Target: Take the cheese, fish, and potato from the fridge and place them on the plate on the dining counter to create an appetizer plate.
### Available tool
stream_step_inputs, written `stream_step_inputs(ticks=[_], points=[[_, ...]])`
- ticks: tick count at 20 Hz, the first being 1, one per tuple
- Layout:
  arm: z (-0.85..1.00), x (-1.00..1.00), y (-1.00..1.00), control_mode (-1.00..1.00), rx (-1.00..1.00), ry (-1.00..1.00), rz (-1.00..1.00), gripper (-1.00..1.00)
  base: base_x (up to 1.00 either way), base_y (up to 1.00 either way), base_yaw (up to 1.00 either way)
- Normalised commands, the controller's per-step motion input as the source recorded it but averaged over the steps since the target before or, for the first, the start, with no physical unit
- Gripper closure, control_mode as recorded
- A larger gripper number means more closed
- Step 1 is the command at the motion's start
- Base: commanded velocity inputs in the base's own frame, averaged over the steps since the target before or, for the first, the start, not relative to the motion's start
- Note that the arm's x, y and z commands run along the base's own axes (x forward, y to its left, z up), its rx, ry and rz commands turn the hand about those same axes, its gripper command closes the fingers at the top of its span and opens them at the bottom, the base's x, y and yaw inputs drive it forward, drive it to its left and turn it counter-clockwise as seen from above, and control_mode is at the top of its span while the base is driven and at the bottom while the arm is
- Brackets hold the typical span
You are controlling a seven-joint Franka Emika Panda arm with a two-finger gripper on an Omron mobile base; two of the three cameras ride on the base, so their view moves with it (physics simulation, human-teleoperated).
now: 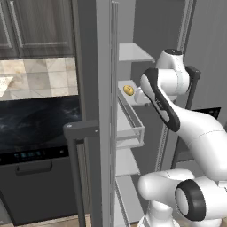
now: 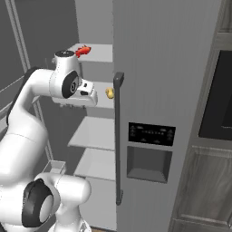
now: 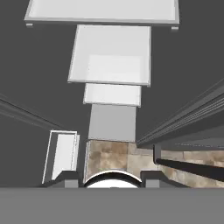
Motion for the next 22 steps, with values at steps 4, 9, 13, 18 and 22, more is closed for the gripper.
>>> stream_step_inputs(ticks=[4, 9, 13, 18, 22], points=[[0.0, -0.01, 0.04, -1.0, 0.0, -0.11, 0.0, -1.0, 0.0, 0.0, 0.0], [0.07, 0.0, 0.03, -1.0, 0.0, -0.22, 0.0, -1.0, 0.0, 0.0, 0.0], [0.01, 0.0, 0.01, -1.0, 0.0, -0.28, 0.0, -1.0, 0.0, 0.0, 0.0], [0.0, 0.14, 0.0, -1.0, 0.05, -0.08, 0.0, -1.0, 0.0, 0.0, 0.0], [-0.01, 0.18, -0.01, -1.0, 0.02, -0.01, 0.0, -1.0, 0.0, 0.0, 0.0]])
